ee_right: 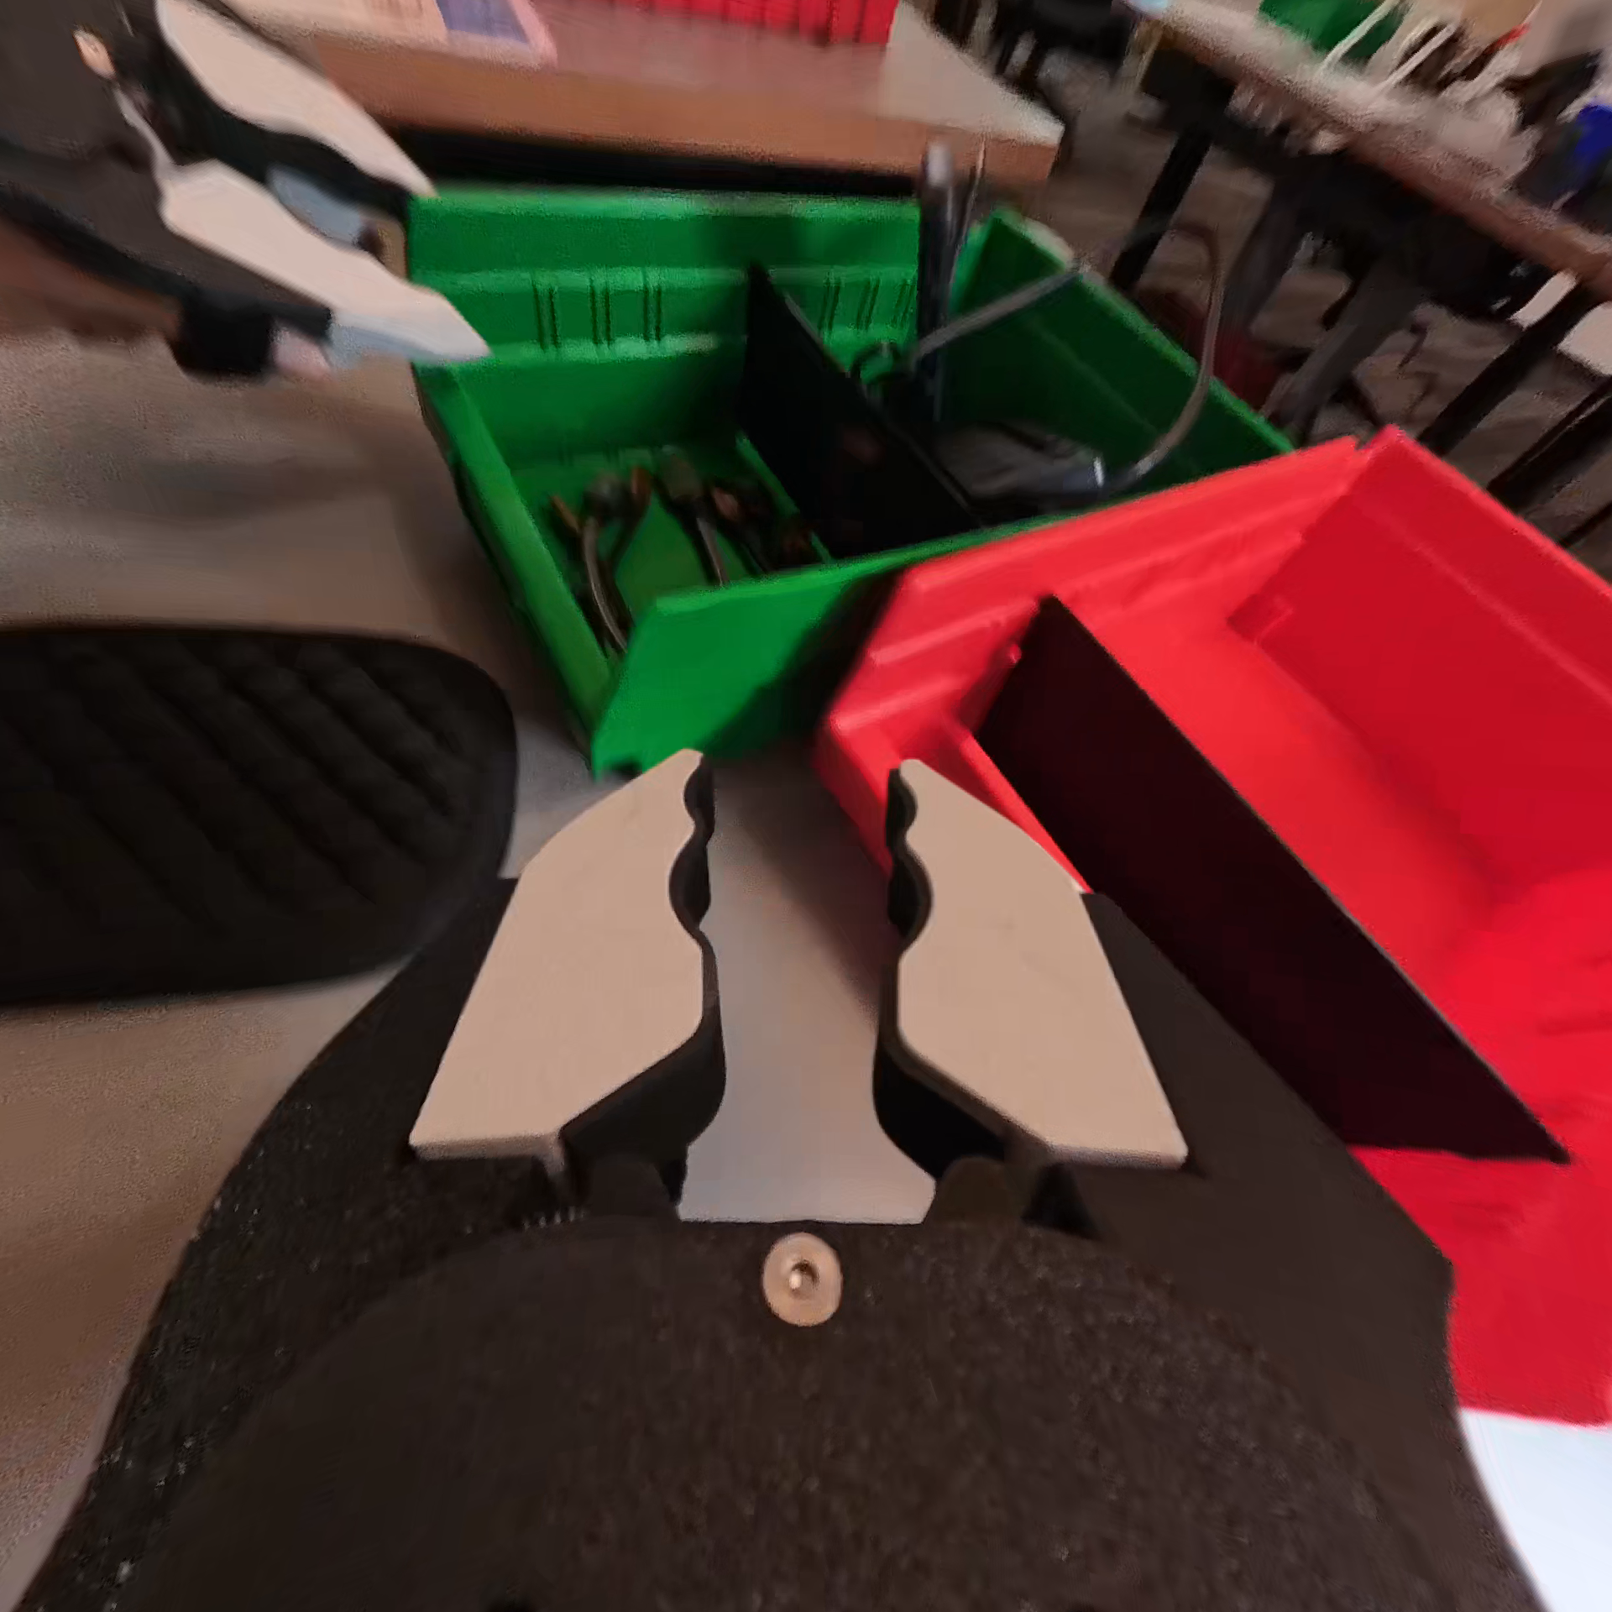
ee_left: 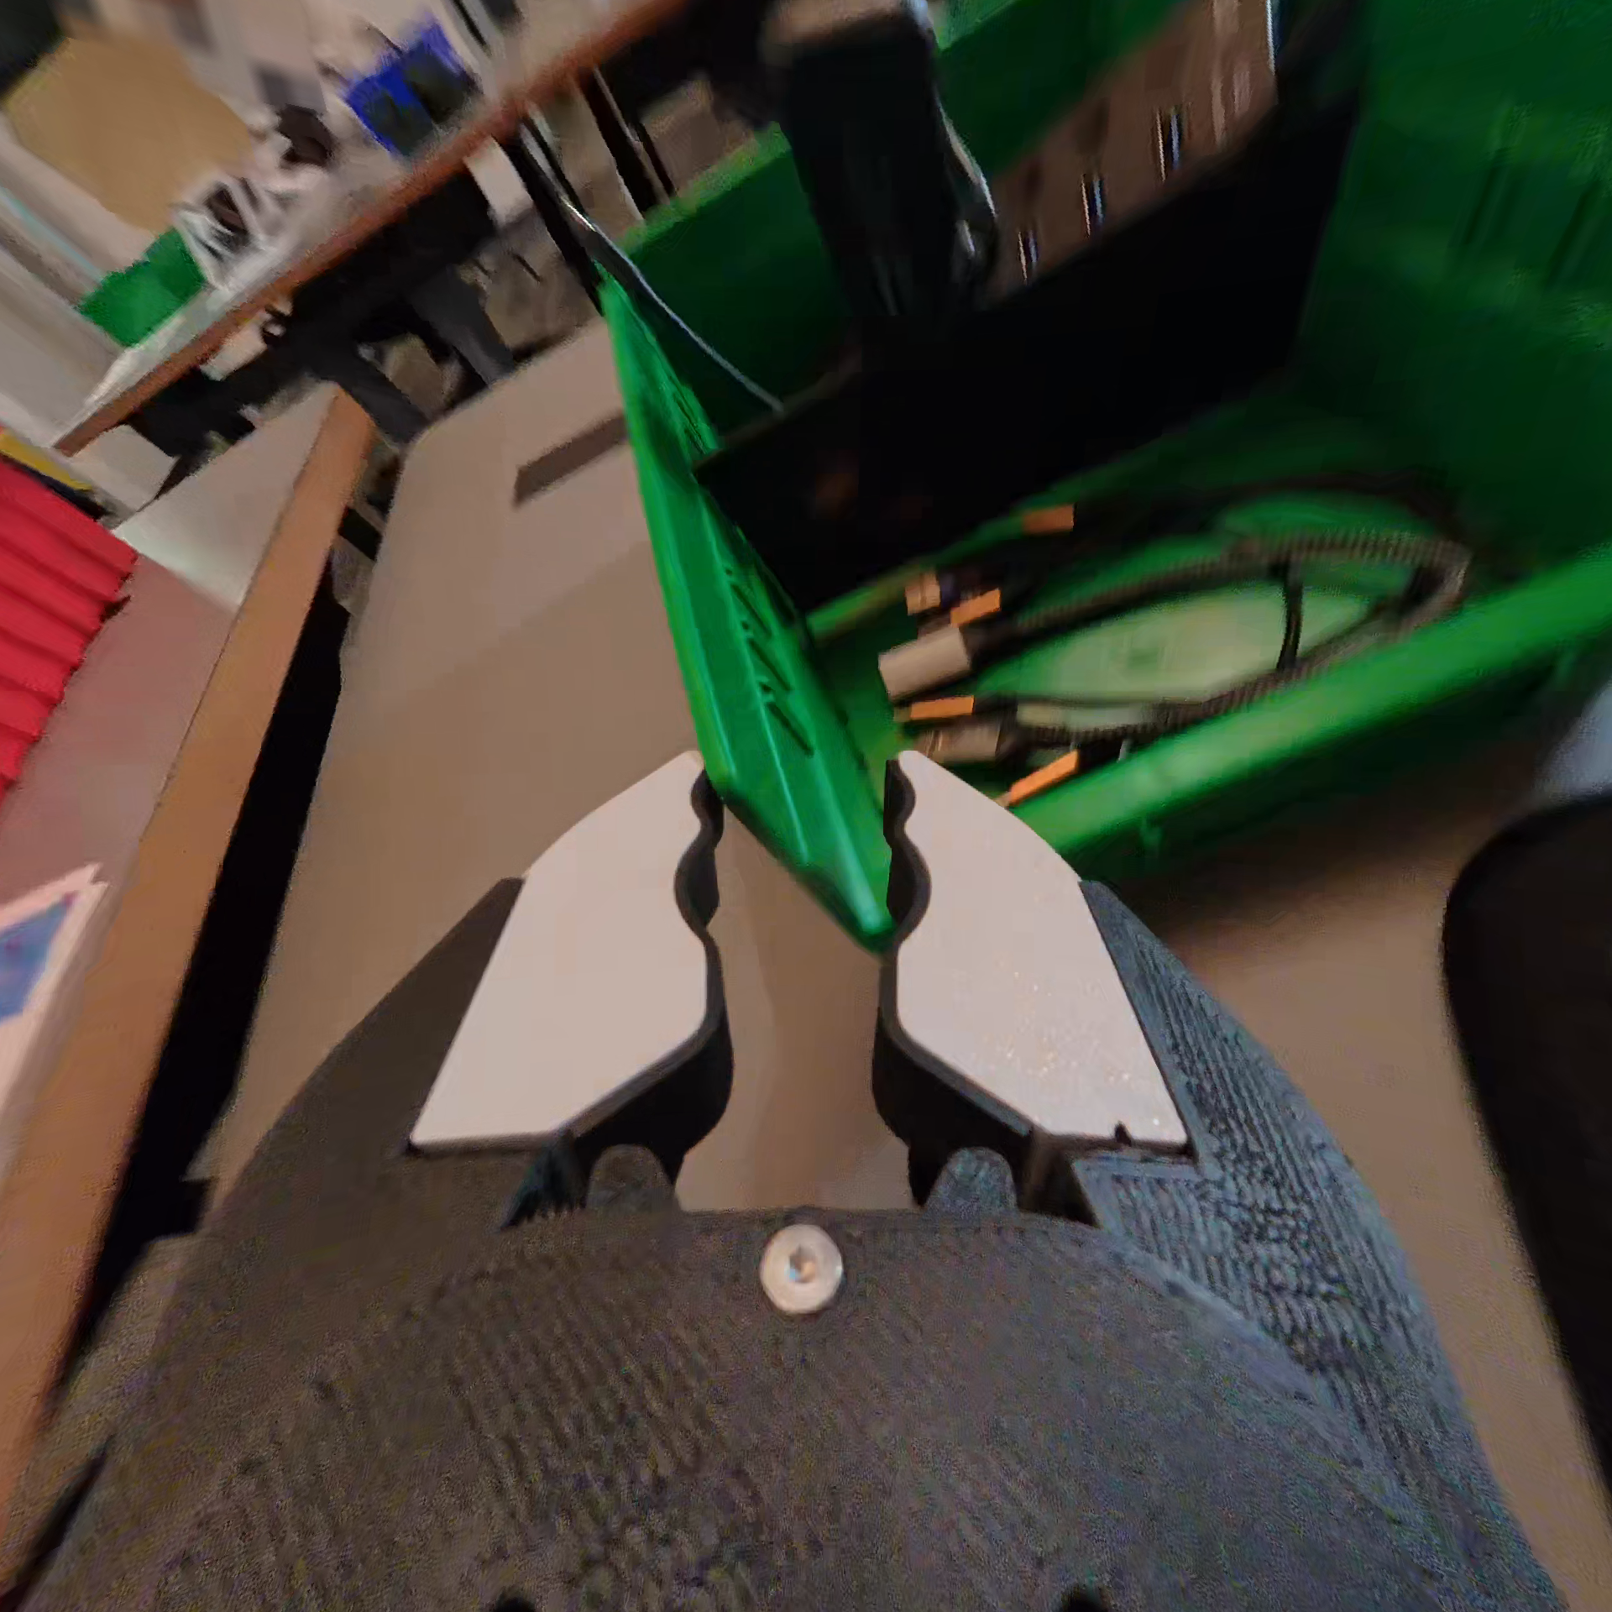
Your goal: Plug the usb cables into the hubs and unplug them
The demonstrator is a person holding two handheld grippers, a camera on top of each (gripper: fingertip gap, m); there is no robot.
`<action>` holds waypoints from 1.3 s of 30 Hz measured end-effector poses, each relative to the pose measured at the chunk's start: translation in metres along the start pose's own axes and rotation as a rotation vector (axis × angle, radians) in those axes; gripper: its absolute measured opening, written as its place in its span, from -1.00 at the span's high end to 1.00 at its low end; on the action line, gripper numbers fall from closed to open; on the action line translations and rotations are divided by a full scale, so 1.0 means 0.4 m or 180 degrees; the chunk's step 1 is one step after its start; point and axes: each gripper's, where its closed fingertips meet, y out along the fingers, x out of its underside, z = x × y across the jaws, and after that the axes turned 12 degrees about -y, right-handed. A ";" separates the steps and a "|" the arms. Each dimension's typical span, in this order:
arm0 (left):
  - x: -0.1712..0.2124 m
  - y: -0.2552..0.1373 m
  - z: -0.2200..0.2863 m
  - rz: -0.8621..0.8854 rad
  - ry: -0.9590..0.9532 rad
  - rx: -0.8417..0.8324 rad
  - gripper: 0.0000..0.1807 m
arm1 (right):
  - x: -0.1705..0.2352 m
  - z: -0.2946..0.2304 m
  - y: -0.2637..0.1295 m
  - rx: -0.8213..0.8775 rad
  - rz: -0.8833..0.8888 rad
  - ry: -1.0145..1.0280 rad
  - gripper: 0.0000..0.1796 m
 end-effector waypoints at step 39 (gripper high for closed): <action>-0.022 0.153 0.411 -0.1096 0.2166 0.1560 0.68 | 0.616 0.261 -0.415 0.0313 -0.2575 -0.0871 0.66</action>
